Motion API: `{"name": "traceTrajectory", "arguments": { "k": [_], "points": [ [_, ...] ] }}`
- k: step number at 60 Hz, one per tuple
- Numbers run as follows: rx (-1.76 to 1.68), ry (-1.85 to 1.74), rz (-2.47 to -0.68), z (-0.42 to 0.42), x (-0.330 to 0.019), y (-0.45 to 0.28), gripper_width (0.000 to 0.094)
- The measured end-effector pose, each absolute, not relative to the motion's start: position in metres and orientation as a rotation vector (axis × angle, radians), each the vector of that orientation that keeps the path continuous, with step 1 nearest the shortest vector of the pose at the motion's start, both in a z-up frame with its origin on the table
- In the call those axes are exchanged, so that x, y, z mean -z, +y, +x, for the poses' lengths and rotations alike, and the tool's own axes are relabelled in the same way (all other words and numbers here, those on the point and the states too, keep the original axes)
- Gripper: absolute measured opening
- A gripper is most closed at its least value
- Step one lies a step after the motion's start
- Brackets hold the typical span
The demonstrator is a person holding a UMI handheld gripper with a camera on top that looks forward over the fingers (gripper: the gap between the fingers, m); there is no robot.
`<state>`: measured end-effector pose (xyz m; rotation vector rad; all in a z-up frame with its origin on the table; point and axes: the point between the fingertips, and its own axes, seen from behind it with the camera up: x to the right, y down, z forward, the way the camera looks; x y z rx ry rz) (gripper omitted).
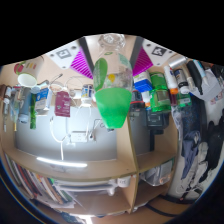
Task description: Pour water
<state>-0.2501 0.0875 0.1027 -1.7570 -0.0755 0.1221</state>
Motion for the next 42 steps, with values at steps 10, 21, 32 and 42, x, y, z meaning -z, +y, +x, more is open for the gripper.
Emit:
{"name": "traceTrajectory", "arguments": {
  "k": [10, 21, 32, 42],
  "points": [
    [-0.087, -0.099, -1.753, -0.256, -0.100, 0.095, 0.0513],
    [-0.171, -0.081, -1.812, -0.255, -0.108, 0.093, 0.0457],
    [-0.459, 0.155, -1.727, -0.216, -0.203, 0.102, 0.0457],
    [-0.929, 0.680, -1.645, -0.137, -0.237, 0.118, 0.0454]
  ]
}}
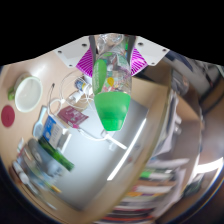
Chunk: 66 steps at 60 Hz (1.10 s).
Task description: Pour water
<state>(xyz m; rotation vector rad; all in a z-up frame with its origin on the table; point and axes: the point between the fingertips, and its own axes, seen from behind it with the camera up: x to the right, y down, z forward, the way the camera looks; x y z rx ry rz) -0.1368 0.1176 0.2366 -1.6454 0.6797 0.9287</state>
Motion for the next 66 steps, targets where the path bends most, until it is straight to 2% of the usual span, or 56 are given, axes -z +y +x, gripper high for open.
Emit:
{"name": "traceTrajectory", "arguments": {
  "k": [10, 19, 31, 40, 48, 56, 66],
  "points": [
    [-1.387, 1.209, -1.457, -0.086, -0.210, 0.125, 0.0453],
    [-1.710, 1.489, -1.221, -0.073, -0.197, 0.133, 0.0454],
    [-1.906, 1.702, -0.932, -0.062, -0.195, 0.140, 0.0455],
    [-1.947, 1.776, -0.821, -0.056, -0.194, 0.142, 0.0454],
    [-1.958, 1.755, -0.840, -0.059, -0.198, 0.142, 0.0453],
    [-1.908, 1.628, -1.010, -0.068, -0.211, 0.138, 0.0454],
    [-1.576, 1.093, -1.341, -0.051, -0.279, 0.123, 0.0454]
  ]
}}
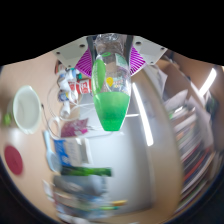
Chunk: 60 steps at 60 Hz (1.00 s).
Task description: Pour water
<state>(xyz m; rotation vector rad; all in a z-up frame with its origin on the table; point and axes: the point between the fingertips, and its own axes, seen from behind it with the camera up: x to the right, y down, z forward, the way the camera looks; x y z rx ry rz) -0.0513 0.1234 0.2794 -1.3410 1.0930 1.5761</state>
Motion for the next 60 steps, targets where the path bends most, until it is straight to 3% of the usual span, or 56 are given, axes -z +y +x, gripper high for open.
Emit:
{"name": "traceTrajectory", "arguments": {
  "k": [11, 17, 22, 33, 38, 51, 60],
  "points": [
    [-0.796, 0.420, -1.462, 0.017, -0.395, 0.109, 0.0455],
    [-0.388, 0.252, -1.454, 0.084, -0.400, 0.096, 0.0457],
    [-0.180, 0.248, -1.495, 0.123, -0.366, 0.102, 0.0455],
    [0.084, 0.185, -1.676, 0.174, -0.208, 0.103, 0.0468],
    [0.056, 0.184, -1.726, 0.172, -0.166, 0.107, 0.0454],
    [0.097, 0.200, -1.776, 0.188, -0.100, 0.110, 0.0459],
    [0.091, 0.202, -1.715, 0.187, -0.103, 0.104, 0.0458]
  ]
}}
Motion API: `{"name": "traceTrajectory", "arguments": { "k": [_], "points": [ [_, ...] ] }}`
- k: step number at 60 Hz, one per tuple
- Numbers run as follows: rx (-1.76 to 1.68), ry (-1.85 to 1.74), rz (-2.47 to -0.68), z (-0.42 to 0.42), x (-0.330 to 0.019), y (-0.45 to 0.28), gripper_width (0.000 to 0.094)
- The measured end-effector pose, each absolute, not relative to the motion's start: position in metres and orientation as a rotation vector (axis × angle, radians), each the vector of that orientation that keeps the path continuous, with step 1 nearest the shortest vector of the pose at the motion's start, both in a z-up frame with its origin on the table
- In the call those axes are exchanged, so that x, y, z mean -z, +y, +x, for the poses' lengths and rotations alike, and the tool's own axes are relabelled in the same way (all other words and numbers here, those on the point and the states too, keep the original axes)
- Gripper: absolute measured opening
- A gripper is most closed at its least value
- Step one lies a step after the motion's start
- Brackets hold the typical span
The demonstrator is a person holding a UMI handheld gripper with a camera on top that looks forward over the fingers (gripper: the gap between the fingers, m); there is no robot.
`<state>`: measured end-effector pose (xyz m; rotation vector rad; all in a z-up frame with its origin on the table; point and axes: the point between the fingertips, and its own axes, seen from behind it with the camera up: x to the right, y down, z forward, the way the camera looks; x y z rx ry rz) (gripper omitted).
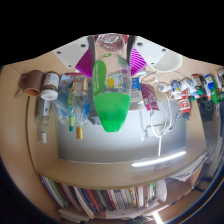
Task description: Pour water
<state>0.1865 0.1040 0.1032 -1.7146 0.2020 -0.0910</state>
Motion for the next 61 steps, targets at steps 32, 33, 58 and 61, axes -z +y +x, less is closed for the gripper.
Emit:
{"name": "traceTrajectory", "arguments": {
  "k": [32, 33, 58, 61],
  "points": [
    [0.085, 0.264, -1.863, 0.176, -0.113, 0.033, 0.0841],
    [0.084, 0.271, -1.866, 0.176, -0.115, 0.027, 0.0842],
    [0.137, 0.284, -1.894, 0.092, -0.216, -0.182, 0.0841],
    [0.143, 0.282, -1.895, 0.078, -0.229, -0.207, 0.0843]
  ]
}}
